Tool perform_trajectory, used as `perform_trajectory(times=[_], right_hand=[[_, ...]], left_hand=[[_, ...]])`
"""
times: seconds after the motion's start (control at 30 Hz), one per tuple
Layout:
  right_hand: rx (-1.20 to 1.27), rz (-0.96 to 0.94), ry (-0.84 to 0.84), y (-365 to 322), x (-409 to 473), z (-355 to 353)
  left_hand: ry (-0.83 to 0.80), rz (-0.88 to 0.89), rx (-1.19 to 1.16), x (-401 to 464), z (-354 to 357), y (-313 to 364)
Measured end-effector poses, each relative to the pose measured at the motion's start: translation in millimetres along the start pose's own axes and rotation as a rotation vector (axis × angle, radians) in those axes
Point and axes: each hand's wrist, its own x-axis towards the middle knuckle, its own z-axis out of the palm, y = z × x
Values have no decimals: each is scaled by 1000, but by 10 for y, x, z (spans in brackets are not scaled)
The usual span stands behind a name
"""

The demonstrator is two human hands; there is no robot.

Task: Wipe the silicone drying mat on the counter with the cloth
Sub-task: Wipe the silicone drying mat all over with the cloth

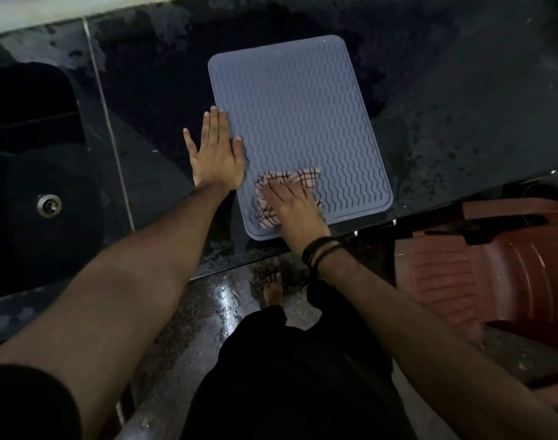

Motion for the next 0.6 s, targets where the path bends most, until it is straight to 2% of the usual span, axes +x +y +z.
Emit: perform_trajectory(times=[0.3,0.37,0.5,0.53,0.6], right_hand=[[36,-14,-180,296,-500,-274],[41,55,-96,450,-434,-410],[107,202,180,672,13,-623],[117,205,187,676,133,-624],[120,163,92,602,290,-531]], left_hand=[[13,-1,-28,-19,-15,20],[10,1,-28,-18,-13,24],[-3,-3,-11,-26,-27,21],[-6,-2,-12,-24,-32,31],[-8,-3,-14,-27,-47,43]])
